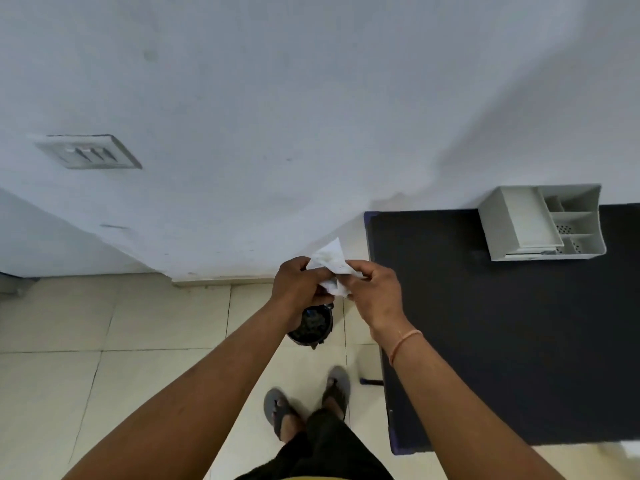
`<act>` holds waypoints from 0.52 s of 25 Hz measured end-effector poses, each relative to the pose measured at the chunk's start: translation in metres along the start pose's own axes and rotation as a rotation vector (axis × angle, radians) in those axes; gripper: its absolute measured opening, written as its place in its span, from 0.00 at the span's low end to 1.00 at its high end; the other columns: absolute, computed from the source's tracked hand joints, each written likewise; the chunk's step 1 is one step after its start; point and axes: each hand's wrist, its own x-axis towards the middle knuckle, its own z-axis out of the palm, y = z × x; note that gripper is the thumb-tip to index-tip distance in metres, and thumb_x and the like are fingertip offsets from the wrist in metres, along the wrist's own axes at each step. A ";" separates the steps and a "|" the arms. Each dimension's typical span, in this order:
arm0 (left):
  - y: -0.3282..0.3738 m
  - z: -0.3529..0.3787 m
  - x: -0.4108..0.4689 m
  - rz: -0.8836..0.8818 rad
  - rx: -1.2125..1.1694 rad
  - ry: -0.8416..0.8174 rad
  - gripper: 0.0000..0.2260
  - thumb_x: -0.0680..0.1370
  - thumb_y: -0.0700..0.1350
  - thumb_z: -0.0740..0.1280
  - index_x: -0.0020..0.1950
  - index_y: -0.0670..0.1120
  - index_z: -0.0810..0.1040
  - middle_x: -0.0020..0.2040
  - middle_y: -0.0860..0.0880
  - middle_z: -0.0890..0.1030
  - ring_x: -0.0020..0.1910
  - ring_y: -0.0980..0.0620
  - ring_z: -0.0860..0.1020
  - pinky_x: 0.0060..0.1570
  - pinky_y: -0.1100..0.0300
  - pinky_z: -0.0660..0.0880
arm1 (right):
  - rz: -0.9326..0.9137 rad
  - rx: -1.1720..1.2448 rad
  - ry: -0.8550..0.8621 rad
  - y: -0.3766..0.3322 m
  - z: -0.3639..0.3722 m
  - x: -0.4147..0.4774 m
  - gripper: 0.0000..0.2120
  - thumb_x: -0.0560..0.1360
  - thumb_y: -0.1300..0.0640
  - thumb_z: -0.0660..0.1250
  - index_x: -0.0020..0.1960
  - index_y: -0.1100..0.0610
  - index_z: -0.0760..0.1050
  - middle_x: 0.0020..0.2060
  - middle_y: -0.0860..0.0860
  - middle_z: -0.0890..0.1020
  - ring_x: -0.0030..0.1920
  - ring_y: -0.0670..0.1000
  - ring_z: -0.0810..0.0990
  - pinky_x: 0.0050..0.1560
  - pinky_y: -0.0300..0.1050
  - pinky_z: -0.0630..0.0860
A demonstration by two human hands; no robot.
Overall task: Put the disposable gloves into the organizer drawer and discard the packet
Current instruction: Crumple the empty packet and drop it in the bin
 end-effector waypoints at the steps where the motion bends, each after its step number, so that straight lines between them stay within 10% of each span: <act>1: -0.002 0.000 0.008 -0.024 -0.021 -0.012 0.12 0.76 0.45 0.77 0.54 0.38 0.83 0.47 0.38 0.89 0.41 0.42 0.89 0.45 0.48 0.87 | 0.025 -0.014 0.026 0.009 -0.001 0.011 0.07 0.74 0.53 0.78 0.52 0.49 0.89 0.46 0.45 0.90 0.47 0.46 0.88 0.53 0.50 0.86; 13: -0.169 -0.057 0.208 -0.327 0.055 0.209 0.12 0.78 0.53 0.77 0.47 0.44 0.83 0.45 0.45 0.86 0.42 0.45 0.84 0.40 0.53 0.79 | 0.573 -0.070 0.104 0.218 0.098 0.142 0.07 0.72 0.62 0.74 0.40 0.51 0.80 0.42 0.53 0.86 0.44 0.59 0.87 0.49 0.59 0.87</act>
